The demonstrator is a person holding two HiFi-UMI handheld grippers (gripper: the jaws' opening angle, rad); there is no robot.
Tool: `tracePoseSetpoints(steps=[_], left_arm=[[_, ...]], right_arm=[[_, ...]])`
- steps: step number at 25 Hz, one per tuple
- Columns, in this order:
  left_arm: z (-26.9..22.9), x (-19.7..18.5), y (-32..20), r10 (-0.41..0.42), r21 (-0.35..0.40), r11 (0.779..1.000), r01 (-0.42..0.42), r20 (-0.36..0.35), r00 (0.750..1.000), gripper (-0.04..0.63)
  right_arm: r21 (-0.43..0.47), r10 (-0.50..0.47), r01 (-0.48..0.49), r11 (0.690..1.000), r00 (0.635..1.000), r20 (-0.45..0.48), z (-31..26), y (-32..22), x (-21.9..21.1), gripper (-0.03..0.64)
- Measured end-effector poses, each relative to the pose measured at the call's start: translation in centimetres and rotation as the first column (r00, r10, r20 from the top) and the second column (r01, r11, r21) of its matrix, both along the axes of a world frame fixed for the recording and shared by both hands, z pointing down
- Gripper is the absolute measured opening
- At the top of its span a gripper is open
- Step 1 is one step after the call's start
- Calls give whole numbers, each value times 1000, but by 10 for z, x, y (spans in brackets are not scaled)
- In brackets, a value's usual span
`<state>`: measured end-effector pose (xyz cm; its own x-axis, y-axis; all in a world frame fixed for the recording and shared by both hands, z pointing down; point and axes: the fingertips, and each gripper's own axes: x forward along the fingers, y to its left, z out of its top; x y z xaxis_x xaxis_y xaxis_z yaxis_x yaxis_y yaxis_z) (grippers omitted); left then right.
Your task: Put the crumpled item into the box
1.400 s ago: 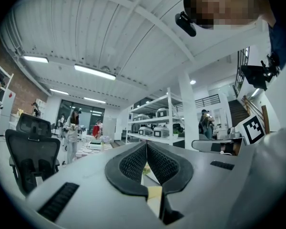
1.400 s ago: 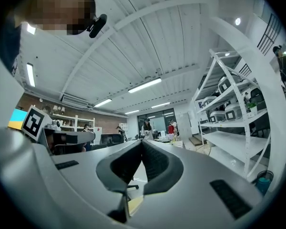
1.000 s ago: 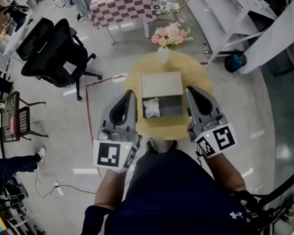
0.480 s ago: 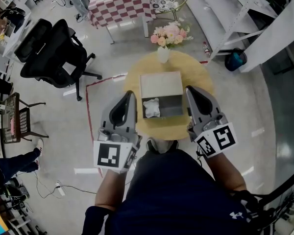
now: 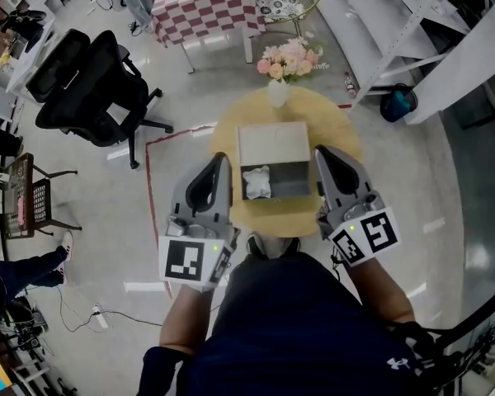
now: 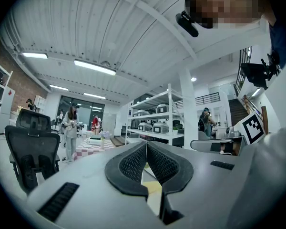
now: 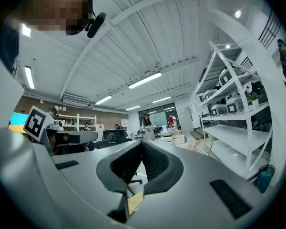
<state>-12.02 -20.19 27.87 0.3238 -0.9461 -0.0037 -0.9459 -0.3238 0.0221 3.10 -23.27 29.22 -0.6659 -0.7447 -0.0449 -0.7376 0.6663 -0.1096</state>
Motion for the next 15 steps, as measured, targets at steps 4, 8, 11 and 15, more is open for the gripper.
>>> tracePoseSetpoints(steps=[4,8,11,15], left_arm=[[1,0,0,2,-1,1000,-2,4,1000,17],[1,1,0,1,-4,1000,-1,-13,1000,17],[-1,0,0,-1,1,1000,1,-28,1000,17],[4,-4,0,10,-8,1000,-10,6,1000,17]], right_arm=[[-4,-1,1,1000,1000,2,1,0,0,5],[-6,0,0,1000,1000,0,2,1,0,5],[-10,2,-2,1000,1000,-1,2,1,-1,5],[-14,5,-5,1000,1000,-2,4,0,-3,5]])
